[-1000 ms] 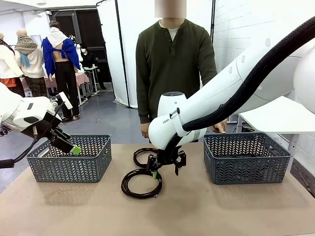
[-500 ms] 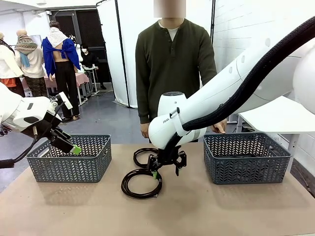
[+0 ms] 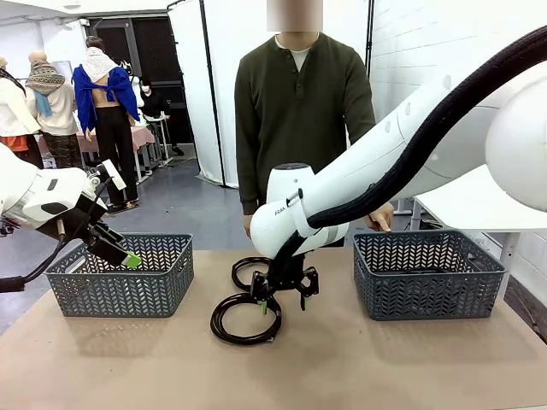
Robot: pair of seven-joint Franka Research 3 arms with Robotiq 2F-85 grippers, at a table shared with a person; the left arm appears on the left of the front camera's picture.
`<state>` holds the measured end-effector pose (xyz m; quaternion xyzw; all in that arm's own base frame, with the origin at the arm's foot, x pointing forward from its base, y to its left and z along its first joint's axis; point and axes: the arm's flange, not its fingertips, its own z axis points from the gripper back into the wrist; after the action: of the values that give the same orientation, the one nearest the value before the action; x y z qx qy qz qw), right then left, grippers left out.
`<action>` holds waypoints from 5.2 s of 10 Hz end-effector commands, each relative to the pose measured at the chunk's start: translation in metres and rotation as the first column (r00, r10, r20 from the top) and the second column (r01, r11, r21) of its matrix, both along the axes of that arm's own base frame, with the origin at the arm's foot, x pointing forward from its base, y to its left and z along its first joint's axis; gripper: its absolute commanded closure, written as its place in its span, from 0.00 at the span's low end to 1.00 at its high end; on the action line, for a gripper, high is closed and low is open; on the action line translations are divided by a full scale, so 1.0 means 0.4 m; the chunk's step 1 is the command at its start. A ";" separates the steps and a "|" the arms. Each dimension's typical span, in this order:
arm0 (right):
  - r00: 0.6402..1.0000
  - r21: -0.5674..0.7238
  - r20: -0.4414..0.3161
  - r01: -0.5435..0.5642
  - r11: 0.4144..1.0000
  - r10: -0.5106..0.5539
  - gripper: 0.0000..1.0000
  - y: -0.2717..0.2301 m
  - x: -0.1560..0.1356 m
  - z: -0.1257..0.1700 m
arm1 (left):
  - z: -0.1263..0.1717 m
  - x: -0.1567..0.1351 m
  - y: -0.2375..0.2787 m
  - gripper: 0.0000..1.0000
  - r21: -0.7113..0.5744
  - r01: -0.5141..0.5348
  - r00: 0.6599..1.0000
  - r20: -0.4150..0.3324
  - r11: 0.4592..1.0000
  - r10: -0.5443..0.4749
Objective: Organize the cables according to human instructions.
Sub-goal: Pick up a bundle of cables and place it in the basket indicated by the human.
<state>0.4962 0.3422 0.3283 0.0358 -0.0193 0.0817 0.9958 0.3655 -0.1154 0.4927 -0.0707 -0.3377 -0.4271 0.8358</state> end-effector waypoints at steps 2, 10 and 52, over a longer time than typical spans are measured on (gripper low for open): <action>0.999 -0.065 0.010 0.039 0.997 -0.039 0.00 0.027 0.030 -0.020 | -0.002 0.004 0.002 0.00 -0.015 0.001 1.000 0.000 1.000 -0.001; 0.998 -0.101 -0.012 0.067 0.993 -0.068 0.00 0.018 0.075 -0.078 | -0.002 0.004 0.002 0.00 -0.015 0.001 1.000 0.000 1.000 -0.001; 0.334 -0.216 -0.118 -0.928 0.304 0.935 1.00 -0.494 0.384 0.428 | -0.002 0.004 0.002 0.00 -0.015 0.001 1.000 0.000 1.000 -0.001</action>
<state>0.6339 0.1457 0.4980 -0.0858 -0.0002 0.6239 0.7768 0.3655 -0.1153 0.4928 -0.0707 -0.3378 -0.4271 0.8357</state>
